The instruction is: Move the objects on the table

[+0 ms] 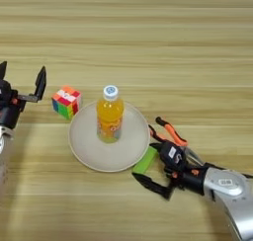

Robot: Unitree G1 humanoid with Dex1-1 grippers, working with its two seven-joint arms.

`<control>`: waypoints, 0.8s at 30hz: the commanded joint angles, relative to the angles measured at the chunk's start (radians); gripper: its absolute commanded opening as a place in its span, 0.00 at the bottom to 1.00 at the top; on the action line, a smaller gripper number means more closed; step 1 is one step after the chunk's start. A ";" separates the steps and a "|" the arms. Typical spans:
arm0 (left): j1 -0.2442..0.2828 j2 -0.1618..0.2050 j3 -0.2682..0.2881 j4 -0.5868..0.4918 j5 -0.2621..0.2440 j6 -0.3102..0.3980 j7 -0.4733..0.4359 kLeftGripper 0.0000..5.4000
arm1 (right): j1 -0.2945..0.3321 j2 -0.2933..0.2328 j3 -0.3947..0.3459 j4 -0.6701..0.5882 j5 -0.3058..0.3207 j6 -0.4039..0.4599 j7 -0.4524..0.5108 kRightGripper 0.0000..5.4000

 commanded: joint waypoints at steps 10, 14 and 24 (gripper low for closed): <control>-0.011 -0.001 -0.004 0.003 0.000 -0.007 -0.005 1.00 | 0.019 -0.046 -0.029 0.008 0.010 0.010 0.031 0.84; -0.010 -0.001 -0.004 0.002 0.001 -0.007 -0.005 1.00 | 0.030 -0.078 -0.076 -0.005 0.038 -0.008 0.059 0.84; -0.010 0.001 -0.002 0.006 -0.002 -0.008 -0.008 1.00 | 0.025 -0.121 -0.171 -0.060 0.106 -0.011 0.114 0.84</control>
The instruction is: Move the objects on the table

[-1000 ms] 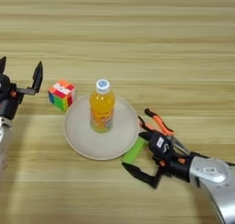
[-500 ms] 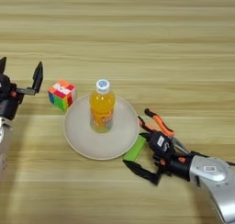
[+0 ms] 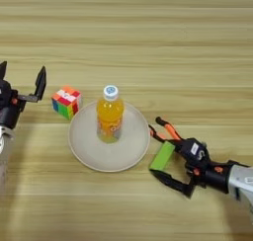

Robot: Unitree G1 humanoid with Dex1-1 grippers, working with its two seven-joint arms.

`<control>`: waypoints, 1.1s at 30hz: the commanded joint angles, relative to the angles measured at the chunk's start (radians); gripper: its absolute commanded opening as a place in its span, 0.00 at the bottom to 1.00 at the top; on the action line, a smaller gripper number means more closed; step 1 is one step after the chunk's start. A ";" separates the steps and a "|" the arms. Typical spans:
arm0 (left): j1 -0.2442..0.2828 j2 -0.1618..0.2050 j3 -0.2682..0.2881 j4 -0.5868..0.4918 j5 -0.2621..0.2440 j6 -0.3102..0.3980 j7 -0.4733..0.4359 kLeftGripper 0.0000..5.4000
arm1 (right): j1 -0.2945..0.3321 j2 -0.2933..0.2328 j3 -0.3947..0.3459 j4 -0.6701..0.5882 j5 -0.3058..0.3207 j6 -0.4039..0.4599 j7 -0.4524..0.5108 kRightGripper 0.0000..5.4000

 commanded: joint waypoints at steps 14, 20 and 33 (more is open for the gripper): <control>-0.009 -0.001 -0.002 0.005 0.000 -0.007 -0.010 1.00 | -0.080 0.047 0.034 -0.111 0.041 0.074 -0.052 0.84; -0.006 -0.004 -0.004 0.001 0.002 -0.007 -0.007 1.00 | -0.139 0.089 0.087 -0.089 0.014 0.104 -0.095 0.84; -0.006 -0.006 -0.006 0.000 0.005 -0.007 -0.004 1.00 | -0.172 0.129 0.144 -0.058 -0.013 0.111 -0.112 0.93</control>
